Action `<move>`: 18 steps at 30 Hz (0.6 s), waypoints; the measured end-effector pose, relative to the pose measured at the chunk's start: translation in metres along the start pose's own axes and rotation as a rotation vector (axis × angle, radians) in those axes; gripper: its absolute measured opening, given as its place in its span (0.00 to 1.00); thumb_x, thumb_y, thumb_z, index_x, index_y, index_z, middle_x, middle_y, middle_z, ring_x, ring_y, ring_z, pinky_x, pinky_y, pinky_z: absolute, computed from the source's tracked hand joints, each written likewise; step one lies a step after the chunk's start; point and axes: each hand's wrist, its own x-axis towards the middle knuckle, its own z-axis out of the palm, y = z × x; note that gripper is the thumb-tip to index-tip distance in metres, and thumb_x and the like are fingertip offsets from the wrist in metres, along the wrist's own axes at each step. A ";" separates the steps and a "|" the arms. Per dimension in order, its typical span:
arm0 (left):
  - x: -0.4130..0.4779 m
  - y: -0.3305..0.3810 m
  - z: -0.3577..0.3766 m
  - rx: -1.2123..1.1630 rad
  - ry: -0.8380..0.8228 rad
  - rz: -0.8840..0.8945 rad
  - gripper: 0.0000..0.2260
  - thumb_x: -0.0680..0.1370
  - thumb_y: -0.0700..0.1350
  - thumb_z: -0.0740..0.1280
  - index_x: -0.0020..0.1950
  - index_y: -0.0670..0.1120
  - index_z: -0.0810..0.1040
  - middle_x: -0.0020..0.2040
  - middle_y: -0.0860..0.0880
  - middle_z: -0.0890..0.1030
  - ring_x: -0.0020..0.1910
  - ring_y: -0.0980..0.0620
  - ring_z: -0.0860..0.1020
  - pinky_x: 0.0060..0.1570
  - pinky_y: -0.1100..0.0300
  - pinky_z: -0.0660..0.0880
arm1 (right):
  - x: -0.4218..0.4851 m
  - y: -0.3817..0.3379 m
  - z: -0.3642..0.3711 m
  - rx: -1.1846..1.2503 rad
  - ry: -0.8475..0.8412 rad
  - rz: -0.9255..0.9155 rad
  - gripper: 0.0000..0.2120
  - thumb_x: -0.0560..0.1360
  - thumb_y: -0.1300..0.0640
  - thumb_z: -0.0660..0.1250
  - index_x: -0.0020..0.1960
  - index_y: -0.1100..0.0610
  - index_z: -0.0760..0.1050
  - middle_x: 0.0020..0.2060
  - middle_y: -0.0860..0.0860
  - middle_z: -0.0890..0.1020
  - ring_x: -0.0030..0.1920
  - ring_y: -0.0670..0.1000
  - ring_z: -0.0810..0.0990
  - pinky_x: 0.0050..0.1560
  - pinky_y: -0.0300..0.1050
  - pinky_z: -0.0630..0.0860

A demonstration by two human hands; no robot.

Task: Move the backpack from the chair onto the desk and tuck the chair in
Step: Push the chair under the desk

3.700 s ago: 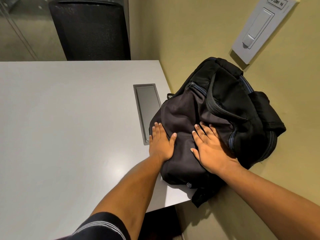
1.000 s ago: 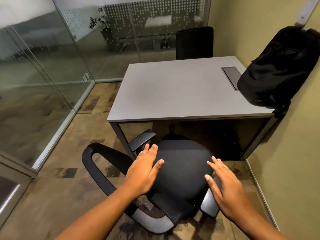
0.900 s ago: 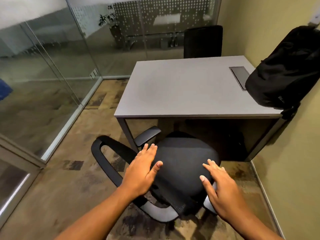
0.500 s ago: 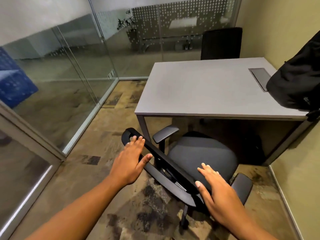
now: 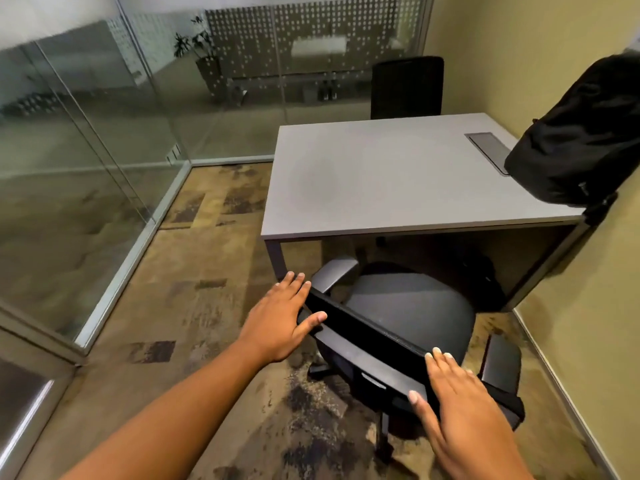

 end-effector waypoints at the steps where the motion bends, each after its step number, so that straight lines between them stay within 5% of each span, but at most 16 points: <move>1: 0.002 -0.005 0.002 0.005 -0.004 0.028 0.37 0.76 0.70 0.45 0.79 0.48 0.54 0.80 0.50 0.53 0.78 0.53 0.46 0.73 0.59 0.43 | -0.001 -0.004 0.001 0.010 0.004 0.024 0.42 0.74 0.30 0.35 0.75 0.55 0.63 0.73 0.49 0.66 0.74 0.49 0.63 0.71 0.47 0.58; 4: 0.008 -0.012 0.007 0.028 0.003 0.100 0.39 0.76 0.71 0.42 0.79 0.48 0.54 0.80 0.49 0.53 0.78 0.52 0.45 0.74 0.58 0.41 | -0.002 -0.011 0.003 -0.055 0.092 0.077 0.40 0.76 0.30 0.37 0.75 0.55 0.62 0.73 0.49 0.66 0.74 0.48 0.63 0.72 0.47 0.59; 18: 0.010 -0.006 0.015 -0.005 0.044 0.084 0.40 0.76 0.72 0.39 0.79 0.48 0.56 0.79 0.48 0.56 0.78 0.50 0.46 0.75 0.53 0.42 | 0.001 -0.001 0.001 -0.178 0.021 0.073 0.30 0.81 0.41 0.44 0.70 0.57 0.70 0.68 0.52 0.74 0.68 0.49 0.71 0.69 0.39 0.54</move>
